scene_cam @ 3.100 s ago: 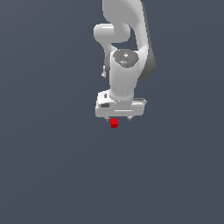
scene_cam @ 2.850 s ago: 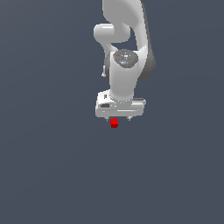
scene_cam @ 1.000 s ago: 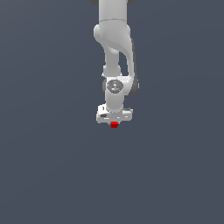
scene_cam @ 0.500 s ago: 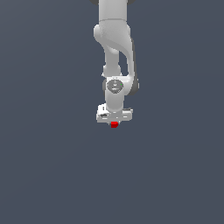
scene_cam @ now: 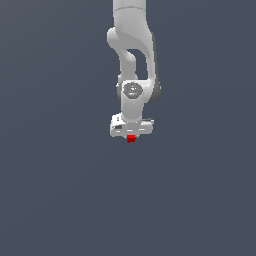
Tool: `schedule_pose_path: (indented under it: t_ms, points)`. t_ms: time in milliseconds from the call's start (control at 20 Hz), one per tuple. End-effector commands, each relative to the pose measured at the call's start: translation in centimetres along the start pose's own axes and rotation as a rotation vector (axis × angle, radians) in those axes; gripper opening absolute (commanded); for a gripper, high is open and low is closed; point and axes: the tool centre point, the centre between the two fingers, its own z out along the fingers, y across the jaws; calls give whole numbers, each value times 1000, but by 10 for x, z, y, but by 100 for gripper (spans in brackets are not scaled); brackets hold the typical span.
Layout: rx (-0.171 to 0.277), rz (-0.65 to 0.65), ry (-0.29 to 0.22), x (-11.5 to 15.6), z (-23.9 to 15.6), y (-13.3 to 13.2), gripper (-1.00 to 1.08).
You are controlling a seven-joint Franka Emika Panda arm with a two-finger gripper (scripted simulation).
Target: Pick up the red cube and move it to a goal position.
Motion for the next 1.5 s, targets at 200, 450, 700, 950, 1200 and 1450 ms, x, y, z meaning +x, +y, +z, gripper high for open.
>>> schedule_pose_path:
  t_ms: [200, 450, 700, 950, 1200, 1450]
  points:
    - [0, 0, 1, 2, -52, -5, -100]
    - [0, 0, 1, 5, -105, -10, -100]
    - [0, -1, 1, 8, -153, -15, -100]
    - [0, -1, 1, 11, -190, -18, -100]
    - [0, -1, 1, 13, -212, -20, -100]
    - [0, -1, 1, 15, -222, -21, -100]
